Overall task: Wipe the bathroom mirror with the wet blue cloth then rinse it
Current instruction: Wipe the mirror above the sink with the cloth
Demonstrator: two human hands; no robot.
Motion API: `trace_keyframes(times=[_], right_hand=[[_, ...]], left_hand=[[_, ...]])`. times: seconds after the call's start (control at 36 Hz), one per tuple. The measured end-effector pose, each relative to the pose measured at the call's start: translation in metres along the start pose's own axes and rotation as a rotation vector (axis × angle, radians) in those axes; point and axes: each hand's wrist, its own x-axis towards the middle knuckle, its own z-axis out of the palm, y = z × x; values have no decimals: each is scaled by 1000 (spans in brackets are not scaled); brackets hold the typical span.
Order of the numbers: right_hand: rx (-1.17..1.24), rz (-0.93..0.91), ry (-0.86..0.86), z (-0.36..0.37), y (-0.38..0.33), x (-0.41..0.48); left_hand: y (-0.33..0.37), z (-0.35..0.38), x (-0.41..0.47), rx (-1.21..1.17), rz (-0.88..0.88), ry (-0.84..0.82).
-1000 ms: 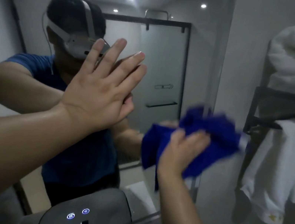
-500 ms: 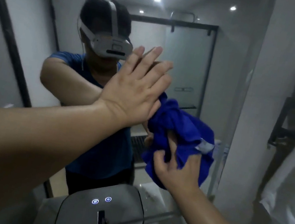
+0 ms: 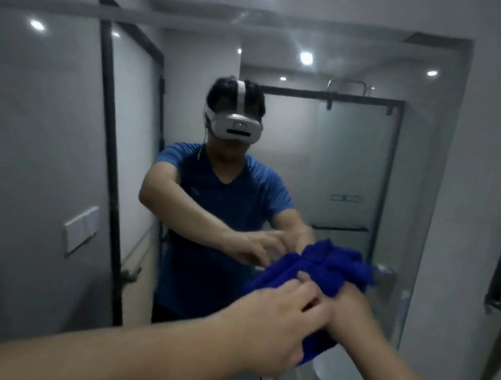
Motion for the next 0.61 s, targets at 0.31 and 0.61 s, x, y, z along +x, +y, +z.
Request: trace_keyframes(times=[0.31,0.61], right_hand=[[435,185,-386,-63,-65,-36],[53,-272,110,-132,-156,-77]], left_hand=[[24,24,30,10,-368,247],[-40,-18,25,346,-420,106]])
